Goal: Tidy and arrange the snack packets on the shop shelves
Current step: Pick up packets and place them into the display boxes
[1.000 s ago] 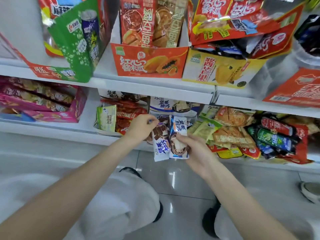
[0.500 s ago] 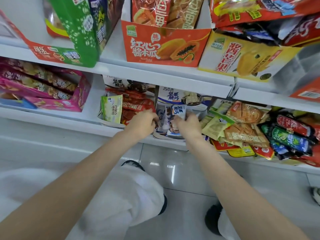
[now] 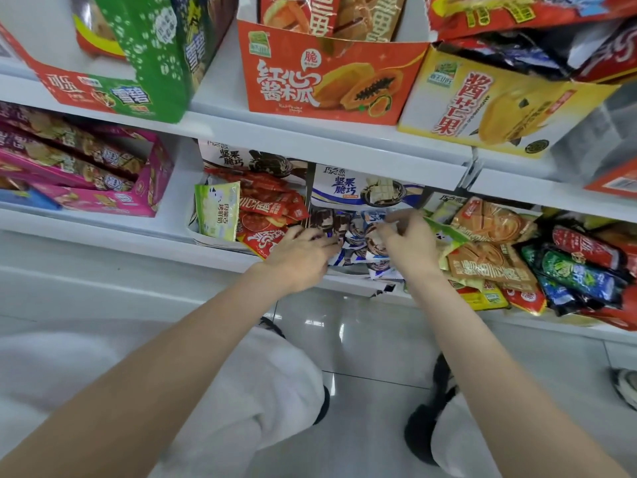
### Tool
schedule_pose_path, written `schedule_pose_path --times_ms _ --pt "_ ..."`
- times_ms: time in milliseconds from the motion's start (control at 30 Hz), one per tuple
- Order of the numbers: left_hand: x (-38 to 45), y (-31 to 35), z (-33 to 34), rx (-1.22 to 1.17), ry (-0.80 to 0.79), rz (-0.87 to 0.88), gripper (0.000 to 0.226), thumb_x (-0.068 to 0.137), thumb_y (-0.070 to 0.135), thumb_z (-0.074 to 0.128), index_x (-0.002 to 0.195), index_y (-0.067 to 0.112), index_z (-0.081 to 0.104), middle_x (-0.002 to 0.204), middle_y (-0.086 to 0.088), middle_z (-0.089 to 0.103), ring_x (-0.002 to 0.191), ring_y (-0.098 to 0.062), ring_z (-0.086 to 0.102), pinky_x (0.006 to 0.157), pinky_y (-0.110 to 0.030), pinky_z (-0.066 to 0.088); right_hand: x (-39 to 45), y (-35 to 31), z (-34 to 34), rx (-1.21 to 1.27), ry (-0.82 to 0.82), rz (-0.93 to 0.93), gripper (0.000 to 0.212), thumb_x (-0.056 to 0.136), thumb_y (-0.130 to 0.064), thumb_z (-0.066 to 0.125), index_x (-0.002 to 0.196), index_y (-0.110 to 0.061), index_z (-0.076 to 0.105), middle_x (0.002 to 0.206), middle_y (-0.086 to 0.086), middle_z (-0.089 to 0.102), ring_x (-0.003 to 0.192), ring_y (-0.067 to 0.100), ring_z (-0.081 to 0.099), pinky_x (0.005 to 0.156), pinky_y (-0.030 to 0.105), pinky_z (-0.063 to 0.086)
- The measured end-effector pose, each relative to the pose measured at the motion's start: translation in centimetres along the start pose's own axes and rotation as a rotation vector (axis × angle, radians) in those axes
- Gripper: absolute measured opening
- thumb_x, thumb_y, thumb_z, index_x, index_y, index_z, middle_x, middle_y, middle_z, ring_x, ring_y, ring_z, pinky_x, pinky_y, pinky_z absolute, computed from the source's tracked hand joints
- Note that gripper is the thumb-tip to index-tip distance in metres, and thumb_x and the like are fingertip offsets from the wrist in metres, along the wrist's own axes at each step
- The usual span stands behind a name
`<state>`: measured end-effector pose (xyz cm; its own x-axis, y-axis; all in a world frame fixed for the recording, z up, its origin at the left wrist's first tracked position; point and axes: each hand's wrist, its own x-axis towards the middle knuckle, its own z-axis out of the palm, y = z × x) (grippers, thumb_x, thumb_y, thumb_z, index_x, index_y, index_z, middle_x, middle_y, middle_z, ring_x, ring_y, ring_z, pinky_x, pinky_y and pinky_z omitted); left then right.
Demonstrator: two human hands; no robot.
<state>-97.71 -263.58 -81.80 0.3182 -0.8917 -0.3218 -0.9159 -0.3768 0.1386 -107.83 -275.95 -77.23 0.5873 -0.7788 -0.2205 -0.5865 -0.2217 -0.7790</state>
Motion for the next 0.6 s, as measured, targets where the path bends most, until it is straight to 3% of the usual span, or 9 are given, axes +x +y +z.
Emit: schedule_pose_path --times_ms 167,233,300,433,533,600 --pt "0.0 0.3 -0.2 0.083 0.028 0.021 0.039 0.097 0.027 0.034 0.136 0.025 0.042 0.144 0.009 0.038 0.132 -0.020 0.028 0.108 -0.038 0.018 1.1 -0.4 1.2 -0.070 -0.182 -0.004 0.034 0.088 -0.018 0.056 0.122 -0.012 0.054 0.118 0.004 0.058 0.105 0.020 0.053 0.093 0.032 0.044" --pt "0.2 -0.1 -0.3 0.044 0.068 -0.025 0.039 0.095 0.028 0.036 0.133 0.022 0.044 0.140 0.005 0.044 0.130 -0.019 0.033 0.106 -0.035 0.021 1.5 -0.1 1.9 -0.281 -0.274 -0.038 0.042 0.089 -0.016 0.054 0.130 -0.010 0.049 0.130 0.010 0.054 0.118 0.026 0.050 0.100 0.031 0.039" --pt "0.1 -0.7 -0.3 -0.019 0.055 -0.056 0.044 0.094 0.028 0.038 0.137 0.019 0.038 0.146 0.001 0.035 0.134 -0.020 0.031 0.107 -0.034 0.021 1.4 0.3 2.8 -0.441 -0.310 -0.108 0.043 0.090 -0.015 0.052 0.133 -0.009 0.045 0.135 0.015 0.046 0.119 0.029 0.048 0.097 0.032 0.038" --pt "-0.3 -1.4 -0.5 -0.134 -0.004 -0.036 0.055 0.094 0.025 0.042 0.145 0.017 0.024 0.153 0.000 0.023 0.138 -0.020 0.027 0.110 -0.032 0.018 0.8 0.6 4.0 -0.503 -0.216 -0.170 0.039 0.092 -0.025 0.052 0.128 -0.010 0.047 0.133 0.015 0.036 0.108 0.033 0.052 0.088 0.036 0.043" --pt "-0.4 -1.2 -1.0 -0.194 0.062 -0.021 0.058 0.091 0.022 0.046 0.144 0.017 0.025 0.151 -0.002 0.027 0.136 -0.020 0.030 0.111 -0.032 0.016 -0.3 0.7 2.0 -0.292 -0.075 -0.213 0.039 0.091 -0.023 0.055 0.128 -0.009 0.052 0.129 0.015 0.043 0.109 0.026 0.050 0.090 0.024 0.033" --pt "-0.3 -0.7 -1.6 -0.209 0.113 -0.005 0.058 0.092 0.026 0.047 0.145 0.018 0.024 0.152 -0.001 0.025 0.138 -0.019 0.026 0.113 -0.033 0.013 -1.3 1.4 -0.8 -0.282 0.060 -0.292 0.030 0.090 -0.016 0.055 0.119 -0.008 0.059 0.121 0.015 0.051 0.095 0.021 0.053 0.082 0.016 0.032"
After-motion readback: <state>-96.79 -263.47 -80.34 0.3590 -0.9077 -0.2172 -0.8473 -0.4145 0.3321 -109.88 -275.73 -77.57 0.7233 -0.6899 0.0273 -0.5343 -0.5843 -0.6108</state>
